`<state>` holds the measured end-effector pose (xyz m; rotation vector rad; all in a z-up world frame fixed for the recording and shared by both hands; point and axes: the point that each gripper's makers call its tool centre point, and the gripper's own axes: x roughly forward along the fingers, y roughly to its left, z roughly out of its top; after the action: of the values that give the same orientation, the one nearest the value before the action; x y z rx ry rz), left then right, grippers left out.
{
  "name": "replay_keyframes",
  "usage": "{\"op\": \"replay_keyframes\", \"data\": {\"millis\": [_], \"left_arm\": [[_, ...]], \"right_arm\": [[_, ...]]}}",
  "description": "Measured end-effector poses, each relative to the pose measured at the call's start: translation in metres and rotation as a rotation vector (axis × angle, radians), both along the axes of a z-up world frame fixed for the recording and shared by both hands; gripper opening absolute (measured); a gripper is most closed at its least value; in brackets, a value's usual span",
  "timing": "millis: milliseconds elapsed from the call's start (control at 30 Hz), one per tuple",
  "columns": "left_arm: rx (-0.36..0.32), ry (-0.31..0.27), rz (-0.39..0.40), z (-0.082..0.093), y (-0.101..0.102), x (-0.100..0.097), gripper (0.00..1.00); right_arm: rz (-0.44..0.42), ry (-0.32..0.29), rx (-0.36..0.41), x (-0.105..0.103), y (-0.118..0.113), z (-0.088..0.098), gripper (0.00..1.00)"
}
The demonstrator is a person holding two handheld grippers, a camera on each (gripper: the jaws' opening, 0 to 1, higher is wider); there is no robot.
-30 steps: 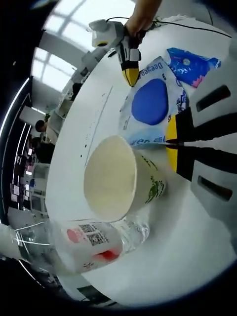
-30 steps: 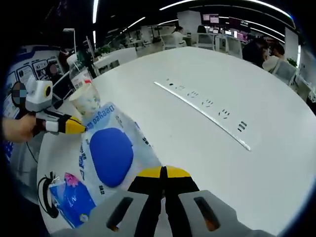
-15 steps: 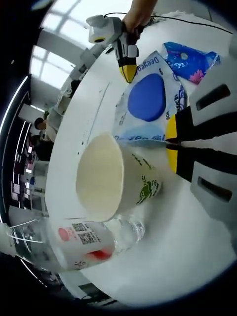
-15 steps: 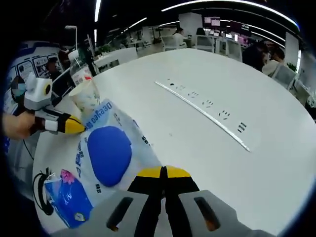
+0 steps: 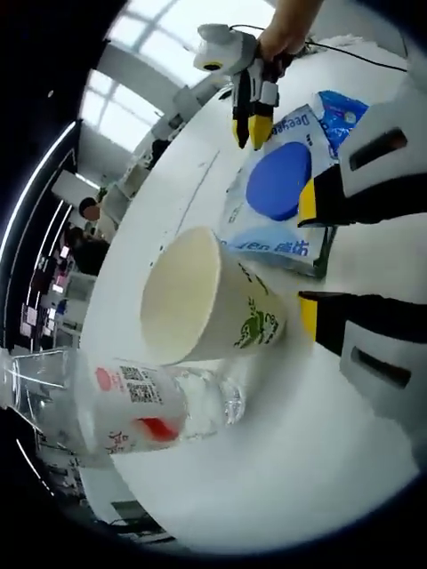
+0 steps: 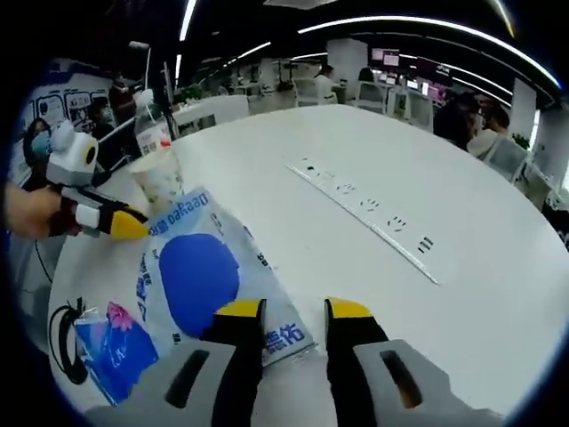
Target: Arrange the tabletop items into an orderly group along one side of the table until the central work area is clear of visible clutter.
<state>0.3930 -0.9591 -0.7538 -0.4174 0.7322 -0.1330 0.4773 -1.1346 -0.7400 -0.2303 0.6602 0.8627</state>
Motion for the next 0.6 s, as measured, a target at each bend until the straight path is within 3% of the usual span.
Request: {"op": "replay_keyframes", "data": {"millis": [67, 100, 200, 233, 267, 333, 367, 600], "left_arm": [[0.022, -0.026, 0.004, 0.002, 0.003, -0.001, 0.35], [0.025, -0.039, 0.005, 0.004, 0.004, -0.002, 0.37], [-0.011, -0.093, 0.0, 0.015, 0.002, -0.002, 0.43], [-0.028, -0.115, 0.003, 0.018, 0.001, -0.001, 0.49], [-0.066, -0.144, 0.017, 0.025, 0.0, -0.001, 0.64], [-0.128, -0.105, 0.053, 0.024, -0.001, -0.008, 0.91], [-0.117, -0.115, 0.051, 0.024, 0.001, -0.009, 0.95], [-0.096, -0.155, 0.024, 0.033, 0.0, -0.026, 0.96]], "right_arm": [[0.002, -0.019, 0.008, -0.001, 0.0, 0.004, 0.48], [0.008, -0.058, 0.027, -0.001, 0.002, 0.012, 0.53], [-0.009, -0.054, 0.073, -0.006, 0.001, 0.023, 0.57], [-0.023, -0.053, 0.114, -0.008, 0.002, 0.03, 0.6], [-0.03, -0.046, 0.143, -0.01, 0.002, 0.034, 0.63], [-0.046, -0.019, 0.162, -0.018, -0.003, 0.039, 0.68], [-0.047, -0.014, 0.164, -0.02, -0.004, 0.041, 0.69], [-0.059, -0.031, 0.193, -0.035, -0.014, 0.047, 0.75]]}}
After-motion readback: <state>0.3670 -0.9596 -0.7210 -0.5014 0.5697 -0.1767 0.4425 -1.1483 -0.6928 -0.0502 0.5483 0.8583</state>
